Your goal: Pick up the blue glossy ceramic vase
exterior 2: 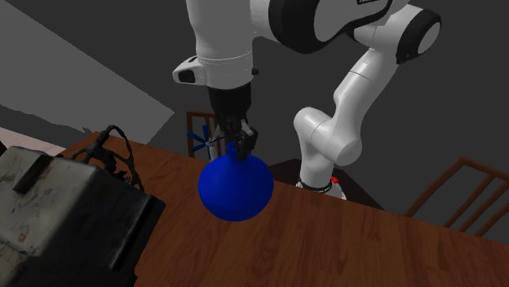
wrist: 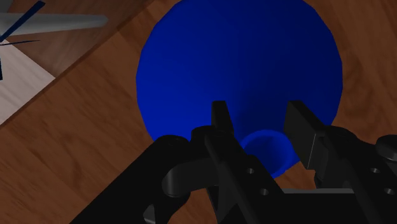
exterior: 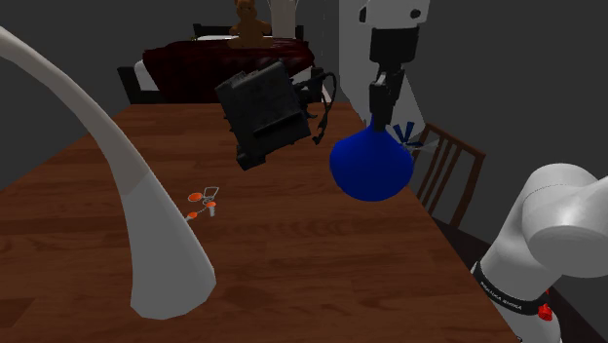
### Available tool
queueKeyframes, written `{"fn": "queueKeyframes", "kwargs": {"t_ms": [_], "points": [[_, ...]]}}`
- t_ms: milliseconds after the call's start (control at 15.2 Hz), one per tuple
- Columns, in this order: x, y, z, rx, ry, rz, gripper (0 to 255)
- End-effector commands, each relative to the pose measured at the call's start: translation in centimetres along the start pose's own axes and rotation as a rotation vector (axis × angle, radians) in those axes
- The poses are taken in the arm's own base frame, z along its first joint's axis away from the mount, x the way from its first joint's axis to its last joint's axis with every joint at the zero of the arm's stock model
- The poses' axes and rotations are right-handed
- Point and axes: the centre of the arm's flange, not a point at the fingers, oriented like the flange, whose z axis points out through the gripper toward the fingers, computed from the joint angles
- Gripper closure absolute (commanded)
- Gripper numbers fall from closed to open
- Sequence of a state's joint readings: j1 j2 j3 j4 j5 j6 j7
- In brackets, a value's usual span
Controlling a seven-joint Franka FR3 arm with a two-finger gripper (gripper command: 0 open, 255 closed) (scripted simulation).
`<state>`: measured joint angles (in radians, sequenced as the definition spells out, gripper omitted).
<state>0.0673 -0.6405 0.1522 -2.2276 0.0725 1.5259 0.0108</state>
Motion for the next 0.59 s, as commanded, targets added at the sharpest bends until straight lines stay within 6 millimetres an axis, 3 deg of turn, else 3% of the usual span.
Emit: {"fn": "queueKeyframes", "kwargs": {"t_ms": [0, 528], "points": [[-0.1, 0.0, -1.0, 0.0, 0.0, 0.0, 255], [-0.4, 0.1, -5.2, 0.0, 0.0, 0.0, 255]]}}
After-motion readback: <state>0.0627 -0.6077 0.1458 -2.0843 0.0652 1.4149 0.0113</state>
